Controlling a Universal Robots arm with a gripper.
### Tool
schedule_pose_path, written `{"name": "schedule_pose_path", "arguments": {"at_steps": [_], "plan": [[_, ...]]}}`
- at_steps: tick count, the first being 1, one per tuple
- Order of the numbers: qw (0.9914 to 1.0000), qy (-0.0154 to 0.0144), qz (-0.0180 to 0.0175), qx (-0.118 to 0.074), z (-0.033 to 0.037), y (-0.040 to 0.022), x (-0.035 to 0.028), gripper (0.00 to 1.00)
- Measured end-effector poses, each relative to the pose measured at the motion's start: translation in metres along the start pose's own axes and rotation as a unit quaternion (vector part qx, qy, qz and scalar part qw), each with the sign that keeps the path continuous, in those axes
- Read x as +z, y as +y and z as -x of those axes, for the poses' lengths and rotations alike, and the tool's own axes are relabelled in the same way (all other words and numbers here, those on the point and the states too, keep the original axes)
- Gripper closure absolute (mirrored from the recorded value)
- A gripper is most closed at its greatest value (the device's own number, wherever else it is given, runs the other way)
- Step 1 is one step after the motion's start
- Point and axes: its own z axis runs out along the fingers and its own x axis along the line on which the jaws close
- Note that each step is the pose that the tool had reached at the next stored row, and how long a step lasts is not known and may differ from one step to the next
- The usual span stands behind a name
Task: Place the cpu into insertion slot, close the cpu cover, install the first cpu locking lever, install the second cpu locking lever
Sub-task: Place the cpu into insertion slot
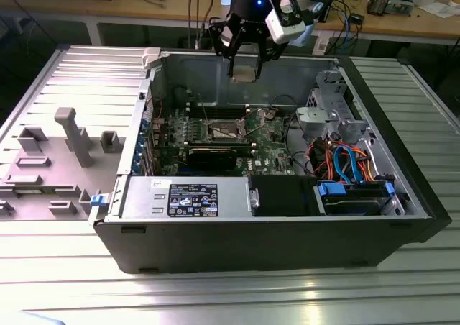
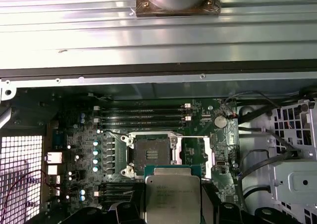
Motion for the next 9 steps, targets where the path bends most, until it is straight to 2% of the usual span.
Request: {"name": "schedule_pose_path", "arguments": {"at_steps": [3, 9], "plan": [[1.0, -0.0001, -0.0001, 0.002, 0.0, -0.0005, 0.0, 0.46], [0.99978, -0.0018, 0.0003, 0.021, 0.0001, -0.0007, 0.0002, 0.46]]}}
